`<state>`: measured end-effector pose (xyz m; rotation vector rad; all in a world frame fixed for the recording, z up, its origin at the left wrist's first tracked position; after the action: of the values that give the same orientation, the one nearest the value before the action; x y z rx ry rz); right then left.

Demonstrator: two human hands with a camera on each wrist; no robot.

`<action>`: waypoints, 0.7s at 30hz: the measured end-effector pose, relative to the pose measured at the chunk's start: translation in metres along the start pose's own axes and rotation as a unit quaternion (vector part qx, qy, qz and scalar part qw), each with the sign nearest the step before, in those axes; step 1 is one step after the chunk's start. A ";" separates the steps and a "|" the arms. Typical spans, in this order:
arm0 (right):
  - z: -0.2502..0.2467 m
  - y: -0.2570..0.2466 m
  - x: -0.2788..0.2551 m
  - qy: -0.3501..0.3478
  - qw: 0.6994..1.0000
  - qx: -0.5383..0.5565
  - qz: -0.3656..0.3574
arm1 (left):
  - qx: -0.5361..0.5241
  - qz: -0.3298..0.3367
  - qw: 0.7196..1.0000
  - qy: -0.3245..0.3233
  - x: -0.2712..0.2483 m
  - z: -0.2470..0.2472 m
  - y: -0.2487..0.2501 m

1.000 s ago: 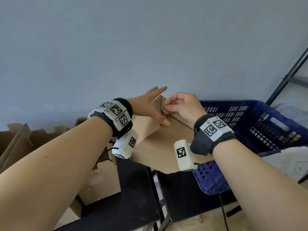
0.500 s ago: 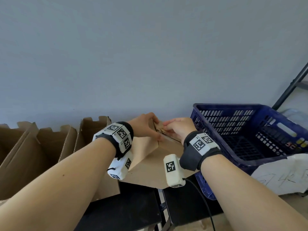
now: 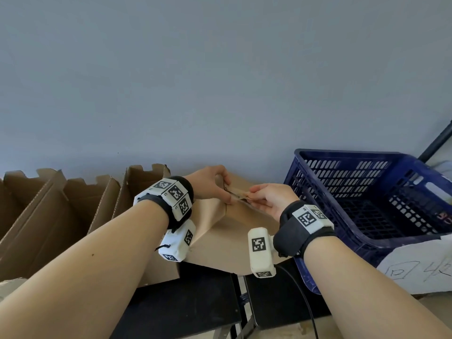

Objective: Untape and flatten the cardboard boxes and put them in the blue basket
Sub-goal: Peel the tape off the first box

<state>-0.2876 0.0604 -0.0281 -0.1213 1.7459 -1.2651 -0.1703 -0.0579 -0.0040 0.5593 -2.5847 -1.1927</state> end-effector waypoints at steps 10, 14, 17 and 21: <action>-0.014 -0.009 -0.007 0.025 0.995 -0.087 -0.037 | 0.084 -0.014 0.996 -0.037 0.003 0.001 0.004; -0.001 -0.010 -0.009 0.012 0.987 -0.156 -0.038 | 0.202 0.022 0.973 -0.105 0.006 0.022 0.014; -0.005 -0.006 -0.008 0.005 0.986 -0.159 -0.041 | 0.305 0.051 0.941 -0.137 0.010 0.032 0.021; -0.014 -0.007 -0.012 -0.004 0.986 -0.154 -0.063 | 0.419 0.079 0.884 -0.191 0.018 0.044 0.029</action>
<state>-0.2942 0.0734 -0.0145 -0.4220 1.9421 -1.0713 -0.2090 -0.0190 -0.0087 0.2421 -3.3555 -0.0577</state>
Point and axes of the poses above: each hand's wrist, its own x-axis towards the middle knuckle, its own z-axis out of the palm, y = z × x, the point moved 8 cm from there along x, towards the middle knuckle, and after that the axes turned 15 degrees about z, right-handed, at the moved point
